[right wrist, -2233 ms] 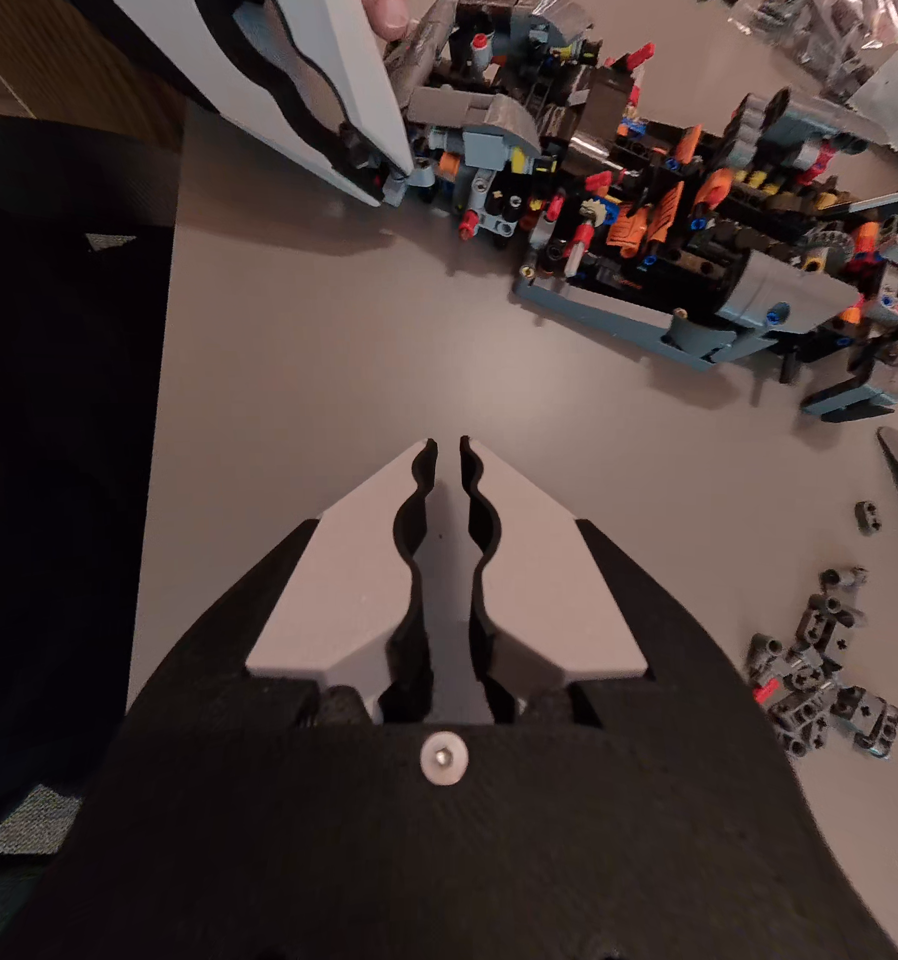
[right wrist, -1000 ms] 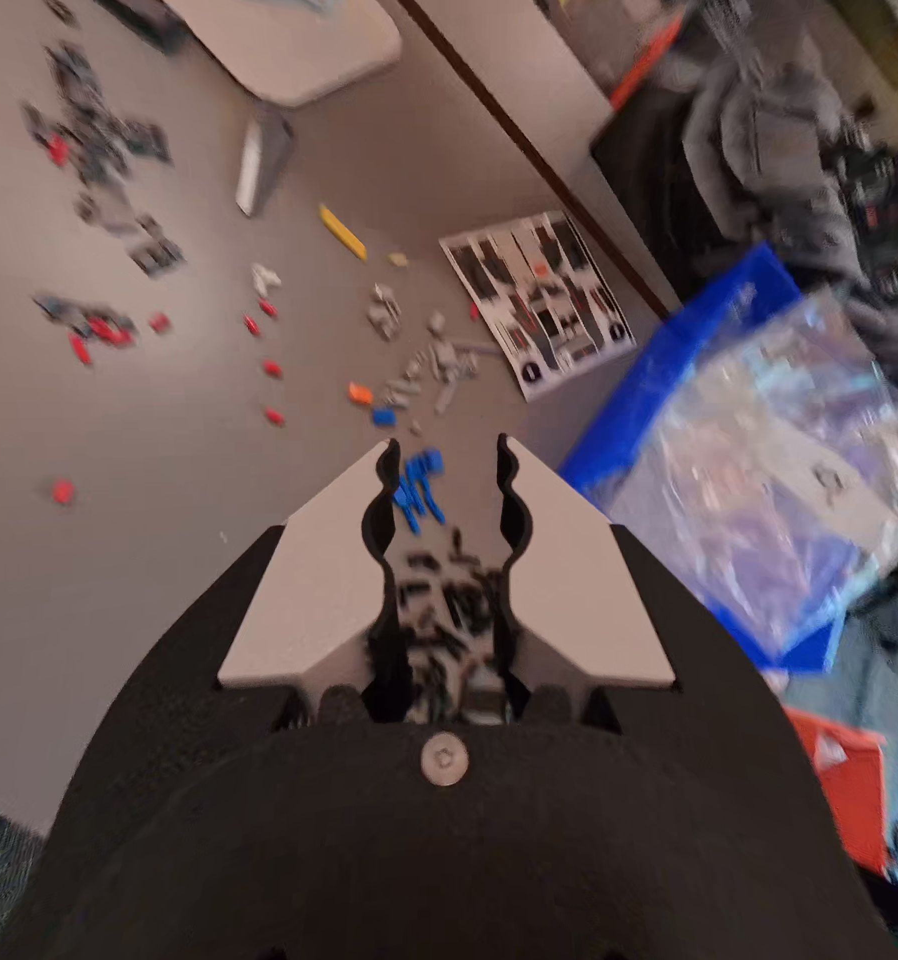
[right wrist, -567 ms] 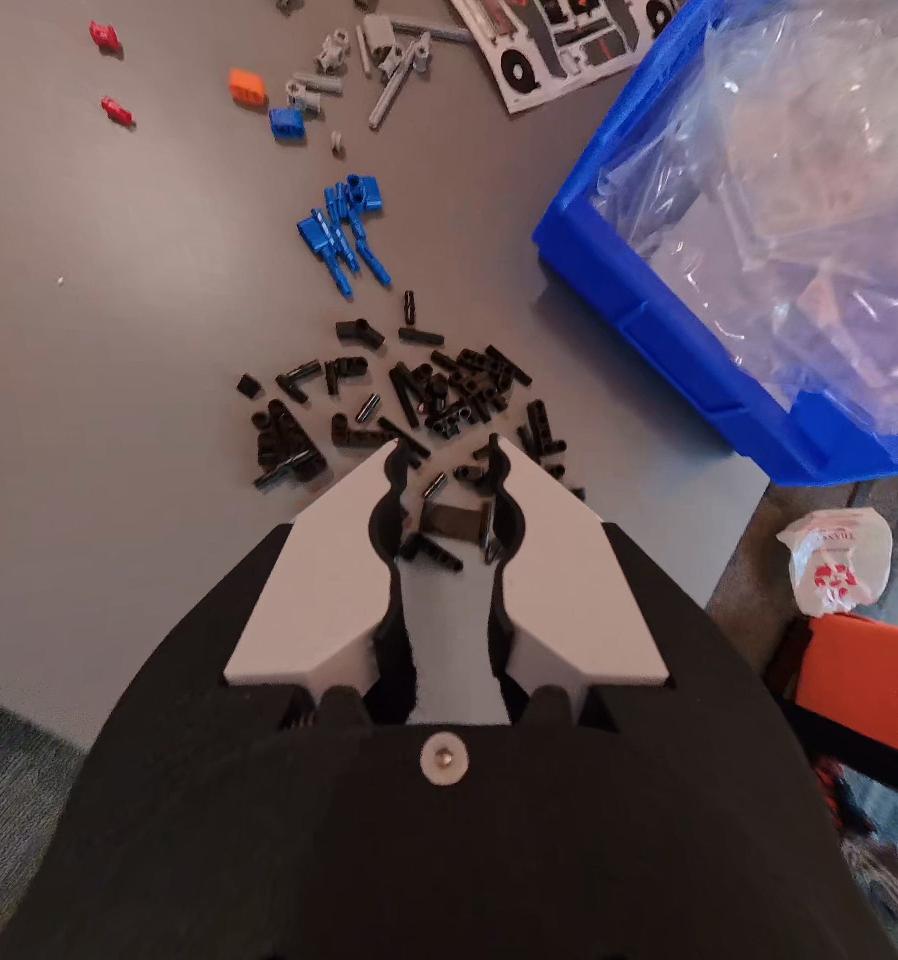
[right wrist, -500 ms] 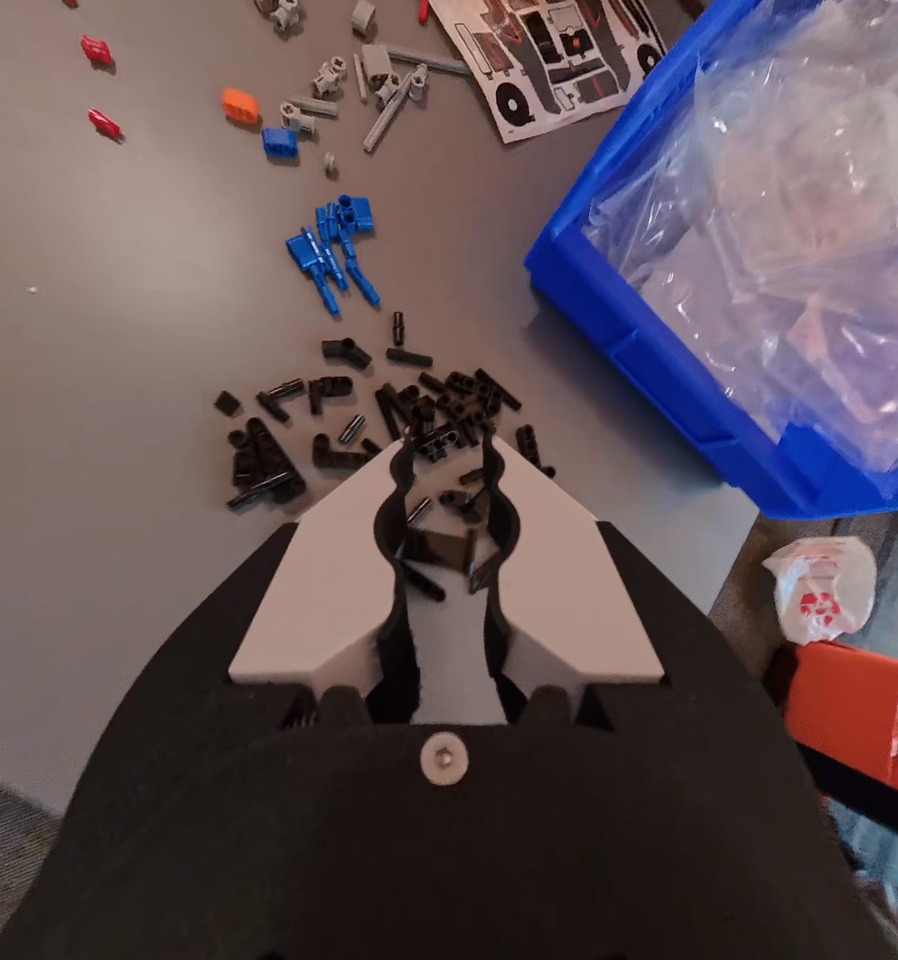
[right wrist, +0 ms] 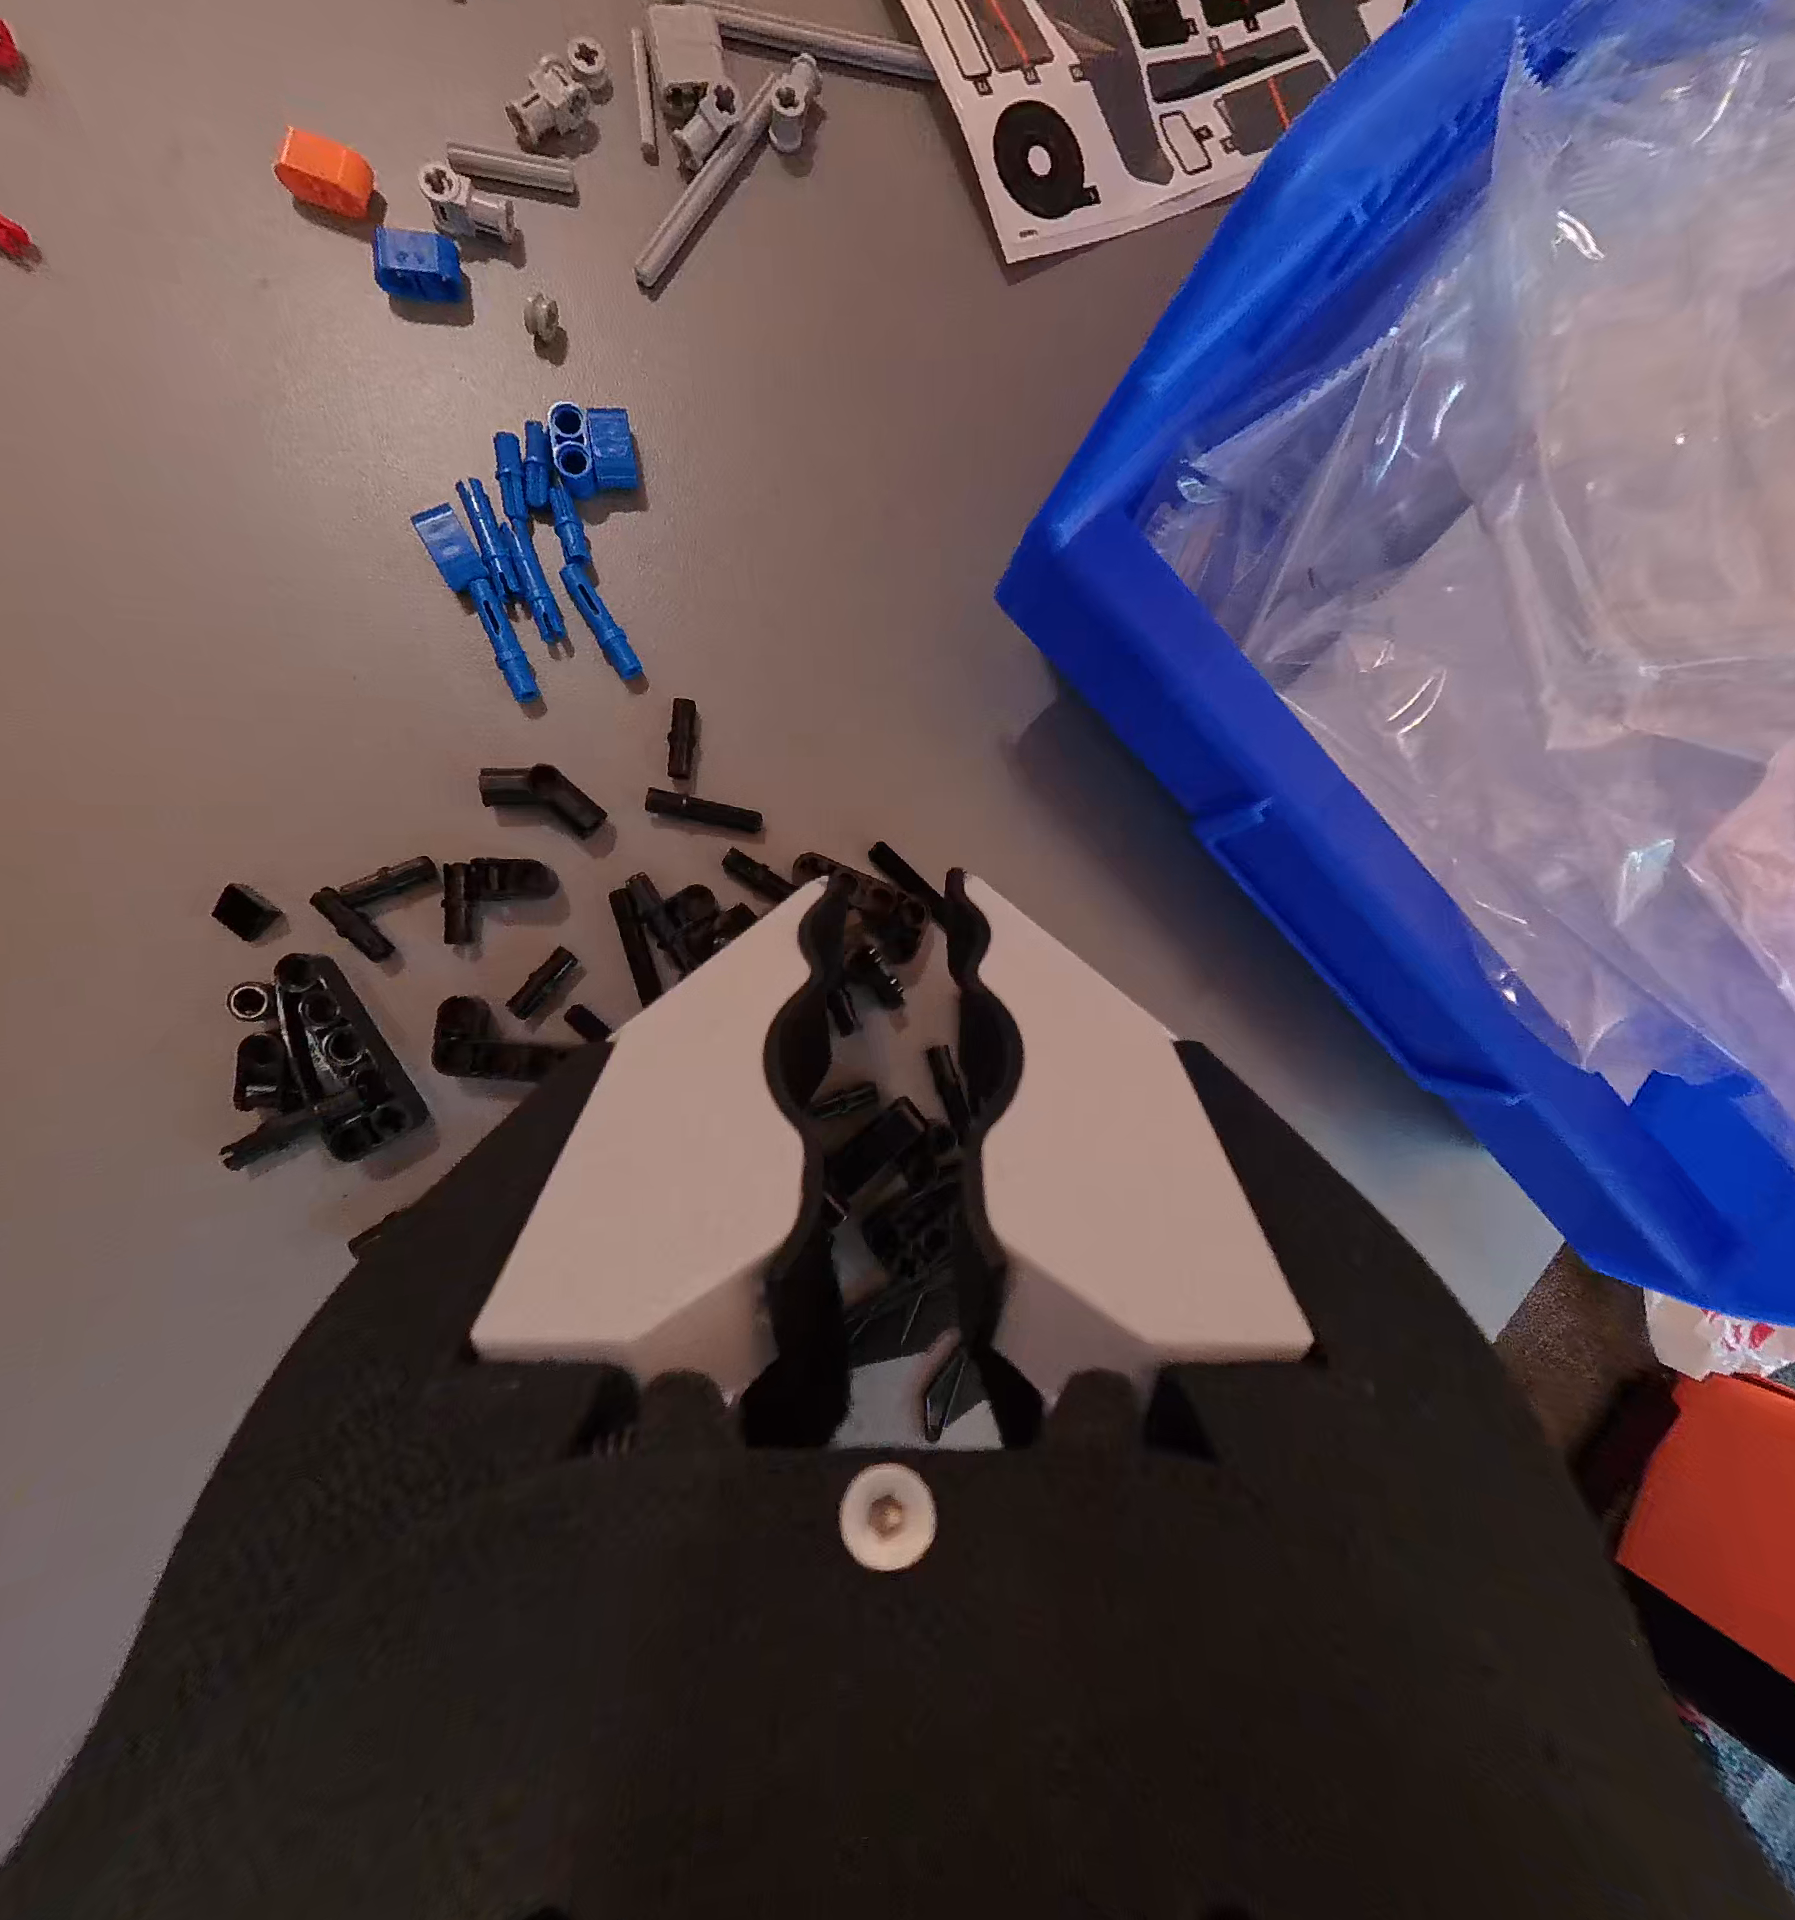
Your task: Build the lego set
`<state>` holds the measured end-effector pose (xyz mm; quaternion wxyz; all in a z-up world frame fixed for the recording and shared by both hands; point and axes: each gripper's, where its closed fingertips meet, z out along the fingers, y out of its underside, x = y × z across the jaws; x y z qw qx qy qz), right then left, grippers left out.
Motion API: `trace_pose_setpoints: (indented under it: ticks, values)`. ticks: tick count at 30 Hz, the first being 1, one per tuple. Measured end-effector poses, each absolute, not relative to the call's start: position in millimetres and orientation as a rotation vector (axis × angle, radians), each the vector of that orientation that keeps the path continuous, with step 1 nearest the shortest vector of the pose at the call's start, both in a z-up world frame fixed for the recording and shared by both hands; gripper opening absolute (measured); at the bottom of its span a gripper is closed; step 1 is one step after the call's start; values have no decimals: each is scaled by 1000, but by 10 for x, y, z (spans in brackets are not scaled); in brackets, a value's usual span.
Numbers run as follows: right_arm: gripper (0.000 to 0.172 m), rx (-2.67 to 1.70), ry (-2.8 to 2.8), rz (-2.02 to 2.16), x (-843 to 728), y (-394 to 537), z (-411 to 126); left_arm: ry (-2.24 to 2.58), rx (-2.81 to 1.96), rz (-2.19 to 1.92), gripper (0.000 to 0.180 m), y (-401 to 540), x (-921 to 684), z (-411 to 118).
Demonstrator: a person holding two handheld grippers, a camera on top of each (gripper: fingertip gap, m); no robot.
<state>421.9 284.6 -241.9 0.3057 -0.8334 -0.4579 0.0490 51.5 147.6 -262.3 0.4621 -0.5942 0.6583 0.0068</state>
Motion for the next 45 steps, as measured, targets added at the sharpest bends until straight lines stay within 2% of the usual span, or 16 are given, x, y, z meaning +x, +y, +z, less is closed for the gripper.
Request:
trace_pose_setpoints:
  ticks: [8,22,28,38,45]
  values:
    - [23,-2189,-1206,123,4216,2783,-2345,1618,-1473,0,0,1480,512,-2636]
    - [18,-2184,-1143,82,4347,2678,-2194,1615,-1484,10,0,1490,514,-2642]
    - [11,-2307,-980,139,4430,2815,-2252,1614,-1485,14,0,1494,516,-2642]
    - [20,-2430,-973,254,4347,2822,-2499,1614,-1493,0,0,1495,518,-2643]
    - [12,-2463,-947,222,4360,2891,-2611,1615,-1492,-4,0,1495,521,-2643]
